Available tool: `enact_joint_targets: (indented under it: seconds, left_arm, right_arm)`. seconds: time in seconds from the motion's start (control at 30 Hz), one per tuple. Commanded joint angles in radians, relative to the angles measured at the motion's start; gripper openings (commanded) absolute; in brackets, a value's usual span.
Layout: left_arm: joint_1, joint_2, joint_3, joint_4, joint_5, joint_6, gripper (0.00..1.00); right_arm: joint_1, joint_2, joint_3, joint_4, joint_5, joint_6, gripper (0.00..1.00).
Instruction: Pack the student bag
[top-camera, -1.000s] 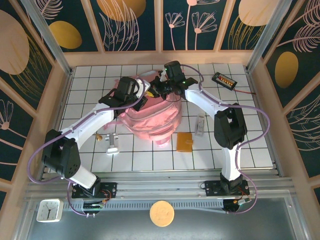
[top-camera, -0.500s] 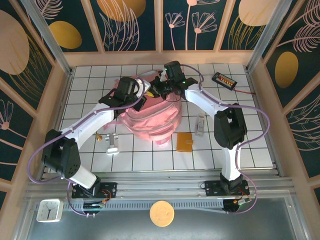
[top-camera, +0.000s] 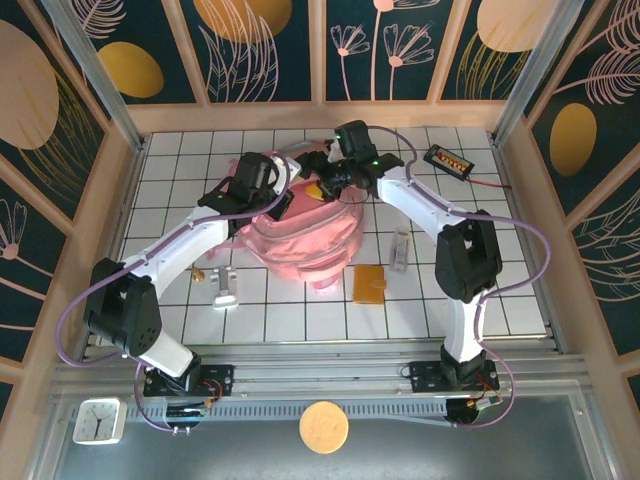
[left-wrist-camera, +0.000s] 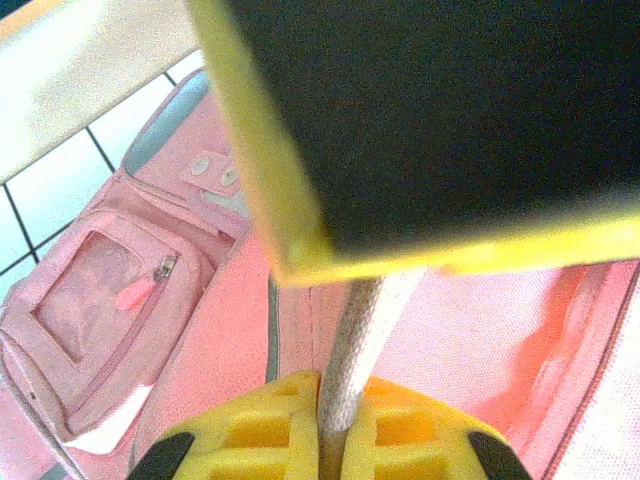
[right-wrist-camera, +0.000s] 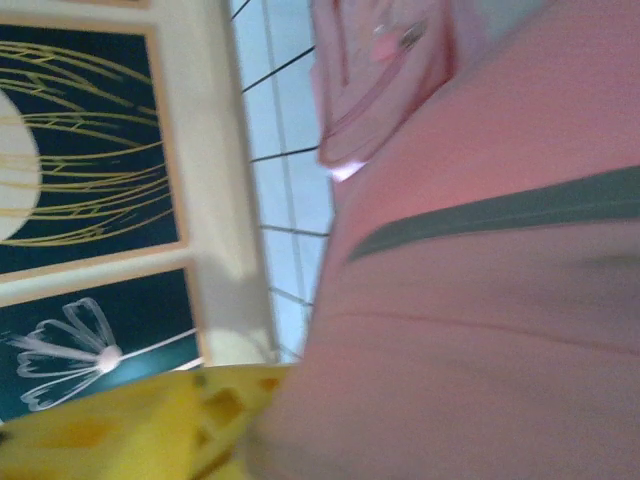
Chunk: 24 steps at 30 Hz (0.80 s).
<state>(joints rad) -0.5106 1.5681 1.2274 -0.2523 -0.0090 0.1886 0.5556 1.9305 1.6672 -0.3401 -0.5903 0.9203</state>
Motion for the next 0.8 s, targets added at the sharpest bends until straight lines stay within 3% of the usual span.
enact_joint_targets:
  seconds: [0.0, 0.17, 0.37, 0.43, 0.53, 0.63, 0.77]
  left_arm:
    - [0.006, 0.018, -0.010, 0.003, -0.018, -0.011, 0.00]
    - [0.007, 0.023, -0.006, 0.015, -0.025, -0.054, 0.00]
    - [0.006, 0.022, -0.008, 0.038, -0.020, -0.078, 0.00]
    - [0.006, 0.017, -0.016, 0.053, -0.015, -0.083, 0.00]
    - [0.006, 0.013, -0.017, 0.061, -0.016, -0.107, 0.00]
    - [0.006, 0.010, -0.013, 0.064, -0.006, -0.149, 0.00]
    - [0.006, 0.010, 0.001, 0.059, 0.007, -0.195, 0.00]
  right_arm:
    - [-0.003, -0.138, -0.022, 0.010, 0.007, -0.041, 0.99]
    - [-0.047, -0.228, -0.043, -0.098, 0.157, -0.170, 0.99]
    - [-0.068, -0.315, -0.031, -0.307, 0.454, -0.325, 0.99]
    - [-0.105, -0.373, -0.107, -0.284, 0.429, -0.318, 0.99]
    - [-0.178, -0.479, -0.281, -0.138, 0.272, -0.298, 0.99]
    - [-0.194, -0.516, -0.325, -0.192, 0.296, -0.332, 0.99]
    - [-0.185, -0.516, -0.351, -0.380, 0.438, -0.385, 0.99]
